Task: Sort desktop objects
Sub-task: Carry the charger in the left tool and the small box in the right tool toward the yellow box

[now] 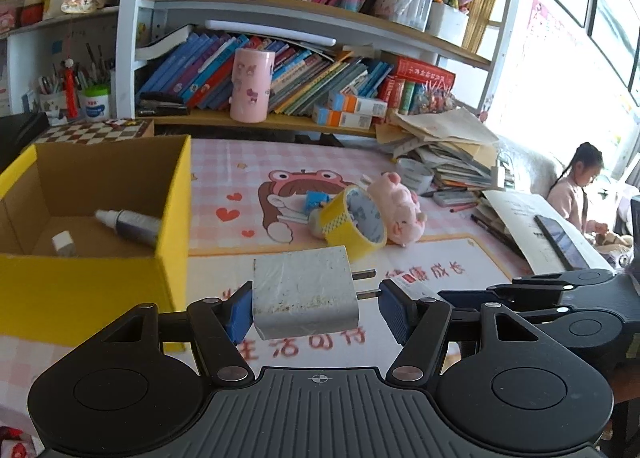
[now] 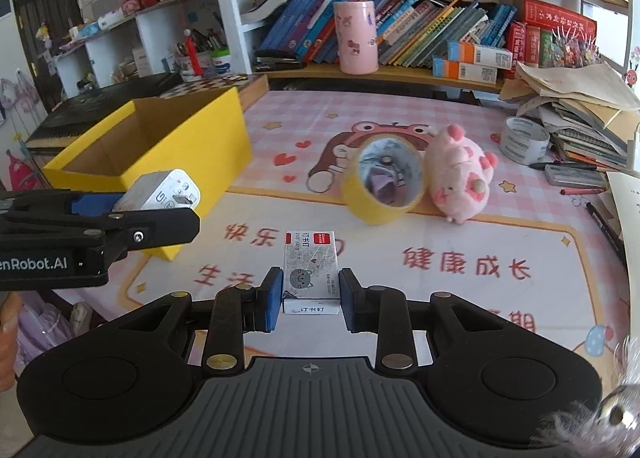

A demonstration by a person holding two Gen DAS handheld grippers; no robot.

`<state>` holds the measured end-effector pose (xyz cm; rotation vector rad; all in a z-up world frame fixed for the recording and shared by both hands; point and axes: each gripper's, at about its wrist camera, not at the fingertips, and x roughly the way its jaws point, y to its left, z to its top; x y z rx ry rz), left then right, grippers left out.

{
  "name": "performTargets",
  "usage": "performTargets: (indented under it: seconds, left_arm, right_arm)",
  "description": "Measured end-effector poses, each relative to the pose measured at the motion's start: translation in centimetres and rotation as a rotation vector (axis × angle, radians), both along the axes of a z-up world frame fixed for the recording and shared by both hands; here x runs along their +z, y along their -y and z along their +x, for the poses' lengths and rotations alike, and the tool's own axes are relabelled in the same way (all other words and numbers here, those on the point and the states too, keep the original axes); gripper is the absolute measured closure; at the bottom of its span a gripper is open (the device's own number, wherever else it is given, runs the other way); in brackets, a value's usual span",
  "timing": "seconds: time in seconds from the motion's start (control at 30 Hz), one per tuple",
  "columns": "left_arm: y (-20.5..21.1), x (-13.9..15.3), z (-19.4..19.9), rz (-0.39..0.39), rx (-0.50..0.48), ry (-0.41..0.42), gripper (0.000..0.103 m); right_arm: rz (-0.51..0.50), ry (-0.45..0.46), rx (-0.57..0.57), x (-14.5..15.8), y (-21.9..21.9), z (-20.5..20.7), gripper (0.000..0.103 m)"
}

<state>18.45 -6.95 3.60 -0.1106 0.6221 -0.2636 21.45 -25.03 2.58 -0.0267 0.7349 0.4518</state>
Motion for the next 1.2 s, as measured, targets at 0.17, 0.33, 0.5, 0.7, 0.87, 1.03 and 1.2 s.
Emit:
performTargets:
  seconds: [0.17,0.33,0.5,0.7,0.87,1.03,1.2]
  left_arm:
    - [-1.8,0.0,-2.5,-0.006,-0.013,0.006,0.038]
    - [-3.8,0.0,-5.5,-0.007,-0.023,-0.002,0.038]
    - [-5.5,-0.4,-8.4,-0.005,-0.04,-0.017,0.038]
    - [-7.5,-0.7,-11.3,-0.007,-0.033,-0.024,0.038]
    - [-8.8,-0.8,-13.1,-0.011,-0.033,-0.032,0.038]
    - [-10.0,-0.8,-14.3,-0.017,-0.022,-0.029,0.038]
    - [-11.2,-0.6,-15.2,-0.02,-0.001,-0.018,0.038]
  right_arm:
    - [-0.01,-0.004,-0.03,-0.1,-1.9,-2.5,0.076]
    - [-0.021,-0.005,-0.044,-0.2,-3.9,-5.7,0.076]
    - [-0.033,-0.019,-0.052,-0.7,-5.9,-9.0,0.076]
    - [-0.036,-0.036,-0.059,-1.2,-8.0,-12.2,0.076]
    - [-0.041,-0.044,-0.048,-1.3,-9.5,-14.1,0.076]
    - [-0.047,-0.045,-0.034,-1.1,-10.8,-15.2,0.076]
    - [-0.056,-0.038,-0.007,-1.0,-12.1,-15.8,0.076]
